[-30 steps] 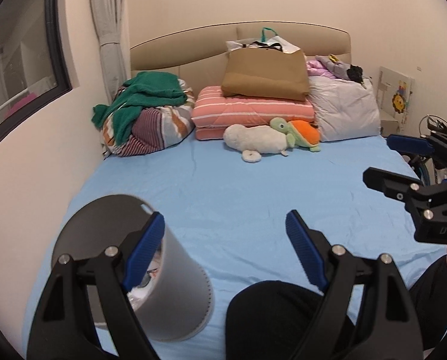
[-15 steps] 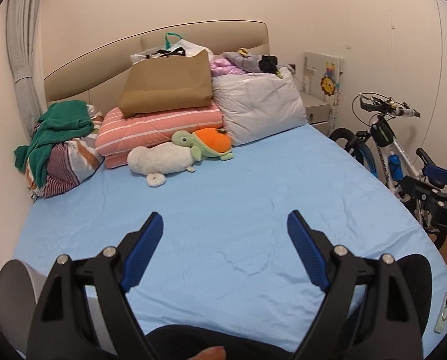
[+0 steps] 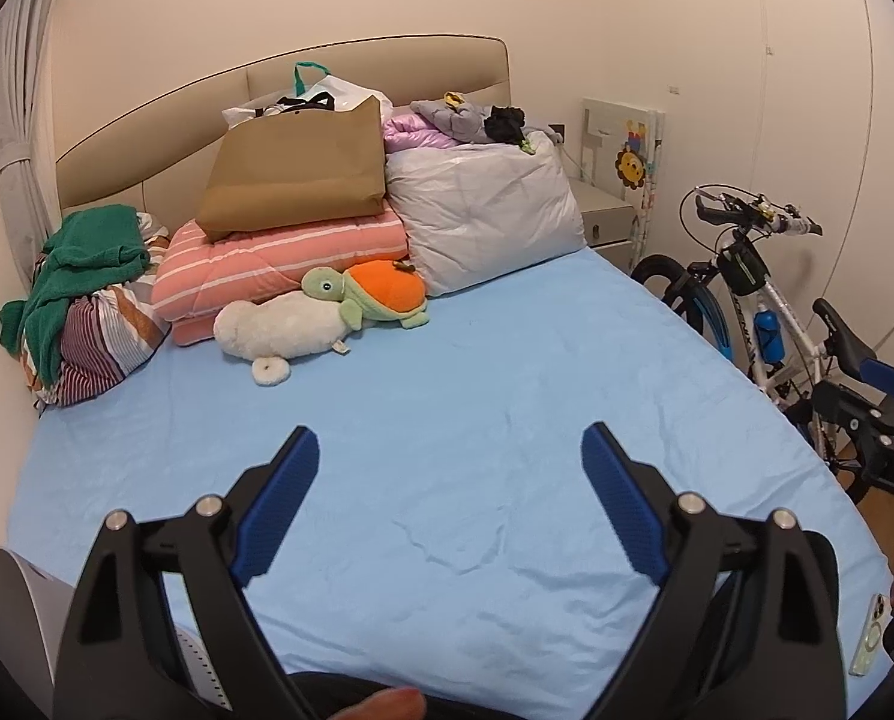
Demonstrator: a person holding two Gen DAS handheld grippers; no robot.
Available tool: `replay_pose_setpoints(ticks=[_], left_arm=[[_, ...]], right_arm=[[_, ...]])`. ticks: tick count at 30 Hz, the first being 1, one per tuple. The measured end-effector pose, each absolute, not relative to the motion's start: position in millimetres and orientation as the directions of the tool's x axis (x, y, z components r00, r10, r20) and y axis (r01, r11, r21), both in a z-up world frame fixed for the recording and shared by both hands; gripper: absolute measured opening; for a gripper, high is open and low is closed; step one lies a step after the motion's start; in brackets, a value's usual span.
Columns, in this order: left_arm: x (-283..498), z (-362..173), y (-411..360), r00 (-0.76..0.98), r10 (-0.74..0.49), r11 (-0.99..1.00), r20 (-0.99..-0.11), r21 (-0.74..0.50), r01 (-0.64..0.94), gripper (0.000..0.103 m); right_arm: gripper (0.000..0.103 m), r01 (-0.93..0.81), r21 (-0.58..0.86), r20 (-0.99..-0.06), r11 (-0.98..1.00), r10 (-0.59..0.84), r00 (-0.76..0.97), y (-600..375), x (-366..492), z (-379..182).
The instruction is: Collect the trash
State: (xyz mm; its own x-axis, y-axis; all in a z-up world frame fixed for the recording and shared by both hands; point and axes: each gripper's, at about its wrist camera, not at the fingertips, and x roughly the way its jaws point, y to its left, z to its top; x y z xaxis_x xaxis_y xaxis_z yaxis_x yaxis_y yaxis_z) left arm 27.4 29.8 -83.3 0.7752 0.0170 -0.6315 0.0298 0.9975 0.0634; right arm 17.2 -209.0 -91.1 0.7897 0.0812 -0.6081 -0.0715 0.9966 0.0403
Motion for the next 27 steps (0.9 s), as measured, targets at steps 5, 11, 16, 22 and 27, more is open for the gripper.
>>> replay_pose_setpoints(ticks=[5, 11, 16, 22, 27], left_arm=[[28.4, -87.4, 30.7, 0.760, 0.022, 0.998, -0.650, 0.063, 0.025, 0.090], [29.0, -89.8, 33.9, 0.749, 0.031, 0.998, -0.662, 0.066, 0.017, 0.090], [28.5, -90.7, 33.4, 0.746, 0.042, 0.997, -0.664, 0.074, 0.010, 0.090], [26.7, -91.5, 36.1, 0.744, 0.048, 0.997, -0.667, 0.077, 0.005, 0.090], [25.9, -91.1, 37.5, 0.745, 0.050, 0.997, -0.666, 0.077, 0.002, 0.090]], right_arm=[[0.087, -0.094, 0.042, -0.613, 0.995, 0.100, 0.784, -201.6, 20.1, -92.2], [0.087, -0.107, 0.044, -0.624, 0.993, 0.111, 0.774, -196.0, 21.7, -94.9], [0.087, -0.110, 0.043, -0.621, 0.993, 0.113, 0.775, -193.5, 20.8, -94.8], [0.087, -0.123, 0.042, -0.623, 0.991, 0.123, 0.773, -189.1, 21.4, -94.4], [0.087, -0.135, 0.043, -0.623, 0.990, 0.133, 0.771, -186.2, 22.2, -94.2]])
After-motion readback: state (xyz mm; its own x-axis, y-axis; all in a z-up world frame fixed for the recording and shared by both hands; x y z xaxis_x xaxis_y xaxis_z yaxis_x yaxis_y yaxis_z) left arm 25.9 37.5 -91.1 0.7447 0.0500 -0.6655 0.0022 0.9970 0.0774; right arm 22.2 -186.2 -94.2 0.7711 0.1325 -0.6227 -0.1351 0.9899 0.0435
